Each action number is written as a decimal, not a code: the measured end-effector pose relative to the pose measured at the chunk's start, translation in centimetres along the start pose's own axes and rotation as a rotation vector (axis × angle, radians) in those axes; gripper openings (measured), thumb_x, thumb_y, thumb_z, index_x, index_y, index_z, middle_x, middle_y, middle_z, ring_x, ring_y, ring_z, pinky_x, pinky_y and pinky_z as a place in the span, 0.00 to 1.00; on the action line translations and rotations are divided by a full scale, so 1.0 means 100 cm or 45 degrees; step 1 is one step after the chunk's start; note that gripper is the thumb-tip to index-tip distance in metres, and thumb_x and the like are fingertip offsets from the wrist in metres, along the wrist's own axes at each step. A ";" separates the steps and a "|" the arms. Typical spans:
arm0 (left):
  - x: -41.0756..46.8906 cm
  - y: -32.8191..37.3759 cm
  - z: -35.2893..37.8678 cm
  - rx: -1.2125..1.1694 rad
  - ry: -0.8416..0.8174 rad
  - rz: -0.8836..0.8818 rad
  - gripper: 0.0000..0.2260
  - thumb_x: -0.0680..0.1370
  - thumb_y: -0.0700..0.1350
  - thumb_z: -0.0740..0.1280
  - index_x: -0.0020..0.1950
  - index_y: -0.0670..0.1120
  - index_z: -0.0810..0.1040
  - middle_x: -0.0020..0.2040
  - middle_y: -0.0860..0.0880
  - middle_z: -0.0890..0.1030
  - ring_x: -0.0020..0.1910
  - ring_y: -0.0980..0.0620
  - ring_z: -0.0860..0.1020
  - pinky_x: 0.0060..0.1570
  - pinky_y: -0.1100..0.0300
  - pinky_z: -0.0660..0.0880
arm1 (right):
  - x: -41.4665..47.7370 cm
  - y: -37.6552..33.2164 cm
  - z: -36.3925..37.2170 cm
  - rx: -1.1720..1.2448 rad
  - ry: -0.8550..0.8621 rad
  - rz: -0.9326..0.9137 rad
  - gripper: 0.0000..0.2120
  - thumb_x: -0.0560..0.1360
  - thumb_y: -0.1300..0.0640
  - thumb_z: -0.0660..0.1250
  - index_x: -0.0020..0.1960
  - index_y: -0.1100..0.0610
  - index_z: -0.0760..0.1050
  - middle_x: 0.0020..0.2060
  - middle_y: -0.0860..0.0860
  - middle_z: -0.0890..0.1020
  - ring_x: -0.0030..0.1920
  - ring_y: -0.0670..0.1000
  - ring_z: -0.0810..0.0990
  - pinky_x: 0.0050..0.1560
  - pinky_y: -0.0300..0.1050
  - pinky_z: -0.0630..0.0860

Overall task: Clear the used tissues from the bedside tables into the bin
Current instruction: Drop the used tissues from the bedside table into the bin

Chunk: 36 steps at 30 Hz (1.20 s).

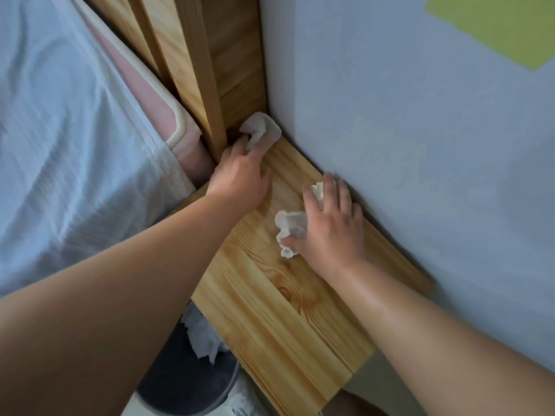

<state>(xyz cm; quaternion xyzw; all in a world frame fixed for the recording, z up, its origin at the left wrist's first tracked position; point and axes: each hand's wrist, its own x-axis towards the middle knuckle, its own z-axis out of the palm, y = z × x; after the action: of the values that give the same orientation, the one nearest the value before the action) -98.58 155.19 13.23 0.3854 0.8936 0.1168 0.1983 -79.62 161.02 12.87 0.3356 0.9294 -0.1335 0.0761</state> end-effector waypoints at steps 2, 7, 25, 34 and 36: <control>-0.003 -0.004 0.003 0.056 0.006 0.004 0.27 0.84 0.47 0.64 0.83 0.52 0.63 0.77 0.42 0.70 0.74 0.38 0.68 0.69 0.39 0.71 | 0.001 0.003 -0.001 0.066 0.055 -0.015 0.39 0.70 0.36 0.76 0.75 0.52 0.71 0.75 0.60 0.70 0.74 0.63 0.67 0.65 0.60 0.74; -0.030 -0.017 0.013 0.081 0.089 0.141 0.18 0.83 0.40 0.65 0.73 0.43 0.79 0.71 0.42 0.78 0.66 0.37 0.75 0.63 0.44 0.75 | -0.010 0.004 0.006 0.124 0.048 -0.072 0.14 0.76 0.52 0.75 0.60 0.54 0.82 0.62 0.55 0.79 0.60 0.58 0.74 0.49 0.50 0.79; -0.285 -0.134 0.049 -0.741 0.209 -0.587 0.07 0.82 0.45 0.71 0.55 0.53 0.88 0.50 0.60 0.81 0.49 0.66 0.79 0.51 0.69 0.73 | -0.135 -0.117 0.048 0.663 -0.336 -0.069 0.10 0.73 0.61 0.69 0.48 0.47 0.80 0.46 0.38 0.78 0.52 0.45 0.75 0.50 0.42 0.74; -0.388 -0.203 0.114 -1.458 0.196 -1.477 0.07 0.82 0.45 0.71 0.47 0.53 0.87 0.37 0.52 0.86 0.35 0.52 0.81 0.36 0.58 0.78 | -0.162 -0.196 0.116 0.780 -0.686 0.167 0.02 0.78 0.51 0.70 0.47 0.46 0.78 0.43 0.42 0.83 0.44 0.45 0.81 0.38 0.40 0.73; -0.396 -0.210 0.126 -1.651 0.154 -1.556 0.05 0.83 0.44 0.69 0.52 0.51 0.85 0.43 0.46 0.86 0.35 0.53 0.83 0.31 0.61 0.80 | -0.158 -0.204 0.134 0.787 -0.749 0.261 0.06 0.79 0.49 0.70 0.55 0.48 0.78 0.47 0.44 0.82 0.46 0.48 0.80 0.41 0.41 0.74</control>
<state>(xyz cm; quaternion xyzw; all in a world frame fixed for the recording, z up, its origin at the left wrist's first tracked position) -81.78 112.61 4.87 -0.3530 0.7102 0.4932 0.3575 -79.97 132.39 7.81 0.3809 0.7464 -0.4870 0.2462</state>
